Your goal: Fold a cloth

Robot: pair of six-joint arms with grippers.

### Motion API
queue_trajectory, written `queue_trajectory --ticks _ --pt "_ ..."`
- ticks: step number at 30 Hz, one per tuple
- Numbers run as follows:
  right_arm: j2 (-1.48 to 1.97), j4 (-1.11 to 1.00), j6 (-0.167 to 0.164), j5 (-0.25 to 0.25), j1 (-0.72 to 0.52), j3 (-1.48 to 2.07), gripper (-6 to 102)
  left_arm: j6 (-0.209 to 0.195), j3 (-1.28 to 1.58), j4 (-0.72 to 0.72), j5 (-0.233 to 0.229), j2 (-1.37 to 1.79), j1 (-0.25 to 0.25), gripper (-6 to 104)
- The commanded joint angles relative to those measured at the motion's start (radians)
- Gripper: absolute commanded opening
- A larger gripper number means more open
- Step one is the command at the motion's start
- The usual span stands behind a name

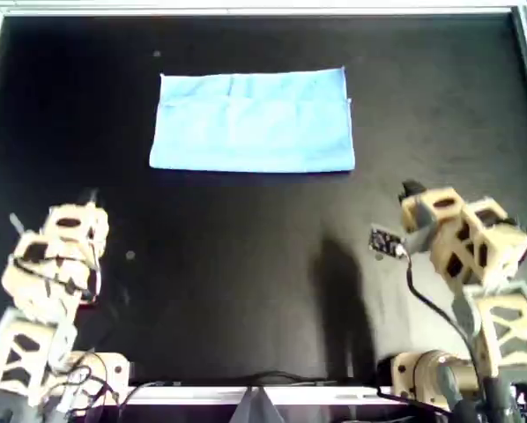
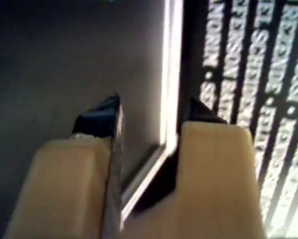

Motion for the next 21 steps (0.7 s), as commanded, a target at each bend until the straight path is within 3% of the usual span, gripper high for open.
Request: queue_trajectory --ticks 1,6,12,14,21 --pt "0.13 -0.118 -0.005 0.008 -0.098 0.095 56 -0.008 0.028 -0.009 -0.006 0.044 0.021 52" --pt "0.314 -0.264 -0.005 0.0 -0.184 0.342 62 -0.008 0.078 -0.017 -0.006 0.044 0.021 52" --pt "0.428 -0.272 0.012 -0.011 -0.163 0.515 61 -0.008 0.155 -0.014 0.008 0.043 0.008 52" --pt "0.433 -0.272 -0.003 -0.011 -0.163 0.509 62 -0.009 0.17 -0.014 0.011 0.043 0.006 52" --pt "0.413 -0.272 -0.003 -0.012 -0.052 0.502 62 -0.009 0.156 -0.011 0.012 0.043 0.006 52"
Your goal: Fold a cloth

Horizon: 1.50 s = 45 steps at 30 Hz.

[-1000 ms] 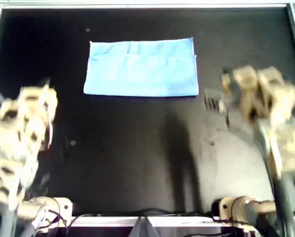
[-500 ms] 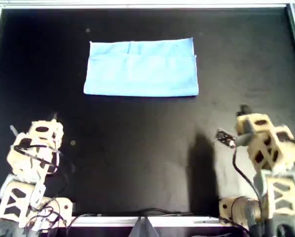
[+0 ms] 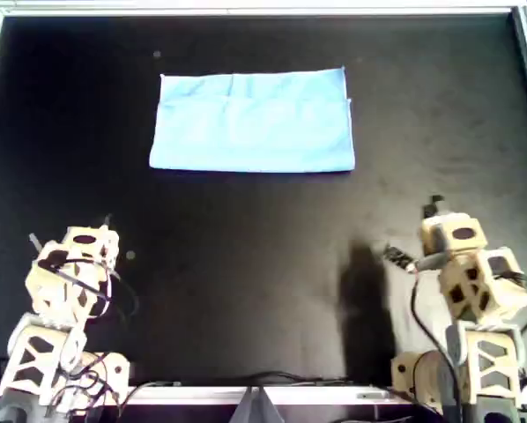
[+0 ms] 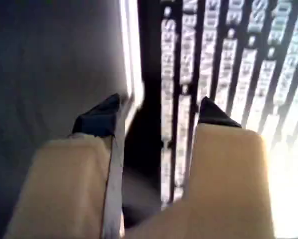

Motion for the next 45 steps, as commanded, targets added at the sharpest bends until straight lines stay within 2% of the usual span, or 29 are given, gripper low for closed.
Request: queue_trajectory --ticks 1,4,7,14,16,19,24,28,34,38,45 --pt "-0.011 -0.043 -0.002 -0.003 0.067 0.005 62 -0.006 -0.037 -0.011 0.005 0.015 0.006 52" --pt "-0.084 -0.06 -0.002 0.009 0.133 -0.006 61 -0.008 -0.046 -0.011 0.003 -0.02 0.006 52" --pt "-0.233 -0.06 -0.002 0.011 0.144 -0.08 62 -0.008 -0.121 -0.011 0.003 -0.175 0.006 52" --pt "-0.844 -0.06 0.012 -0.008 0.15 -0.497 63 -0.008 -0.578 -0.014 0.003 -0.871 0.006 55" --pt "-1.037 -0.06 0.014 -0.009 0.15 -0.63 63 -0.009 -0.692 -0.015 0.005 -1.026 0.005 61" --pt "-1.27 -0.061 0.014 -0.011 0.153 -0.802 63 -0.011 -0.81 -0.015 0.005 -1.201 0.005 77" --pt "-1.517 -0.061 0.015 -0.009 0.245 -1.02 63 -0.009 -0.943 -0.017 0.005 -1.385 0.005 101" --pt "-1.666 -0.061 0.015 -0.002 0.305 -1.178 63 -0.008 -1.062 -0.017 0.005 -1.531 0.005 100" --pt "-1.821 -0.06 0.009 0.009 0.298 -1.381 65 -0.006 -1.209 -0.017 0.005 -1.68 0.005 100" --pt "-1.856 -0.046 -0.003 0.009 0.301 -1.431 71 -0.006 -1.279 -0.017 0.005 -1.738 0.005 99" --pt "-1.891 -0.041 -0.003 0.012 0.291 -1.457 71 -0.006 -1.405 -0.015 0.005 -1.85 0.005 99"
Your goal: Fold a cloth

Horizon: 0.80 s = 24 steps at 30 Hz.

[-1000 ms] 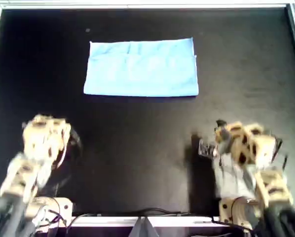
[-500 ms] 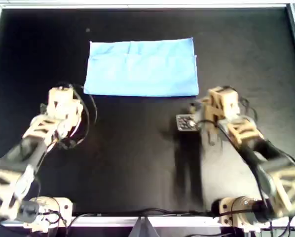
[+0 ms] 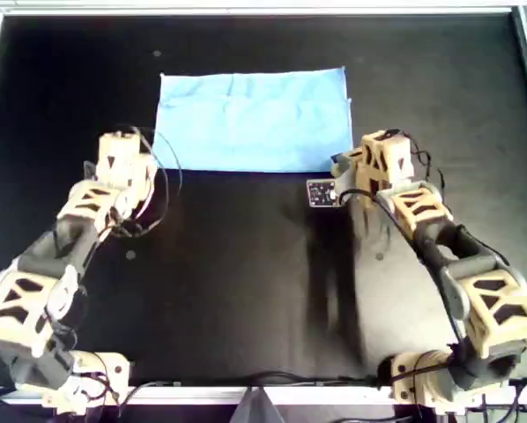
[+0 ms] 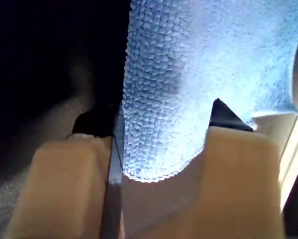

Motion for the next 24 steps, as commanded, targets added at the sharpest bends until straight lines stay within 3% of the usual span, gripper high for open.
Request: queue_trajectory --ticks 1,7,18,24 --pt "0.011 -0.032 -0.003 0.008 -0.008 -0.075 71 -0.002 -0.089 -0.015 0.005 -0.025 0.005 99" --pt "-0.034 -0.014 0.008 0.009 -0.009 -0.137 71 -0.002 -0.112 -0.015 0.005 -0.083 0.005 99" --pt "-0.212 0.229 0.006 0.008 -0.009 -0.459 71 0.002 -0.114 -0.017 0.005 -0.106 -0.006 99" --pt "-0.216 0.249 -0.002 0.006 -0.009 -0.451 71 0.017 -0.109 -0.015 0.003 -0.107 -0.057 99"
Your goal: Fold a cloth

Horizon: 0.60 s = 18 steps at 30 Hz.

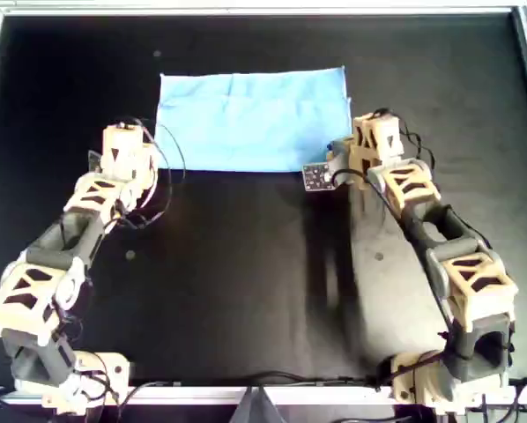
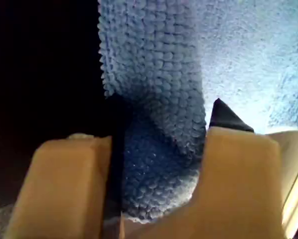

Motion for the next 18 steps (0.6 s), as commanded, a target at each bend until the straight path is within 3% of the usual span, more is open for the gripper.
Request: queue_trajectory --ticks 1,6,9,18 --pt "0.032 0.017 -0.005 0.0 -0.006 -0.052 71 0.008 -0.014 0.009 0.015 0.0 -0.048 99" --pt "0.035 0.018 0.008 0.0 -0.021 -0.052 69 0.008 -0.012 0.009 0.015 0.0 -0.077 96" --pt "0.048 0.018 0.009 0.0 -0.021 -0.031 58 0.008 -0.012 0.009 0.015 0.0 -0.077 89" --pt "0.04 0.017 0.009 -0.017 -0.015 -0.043 19 -0.002 -0.014 0.009 0.015 0.014 -0.077 48"
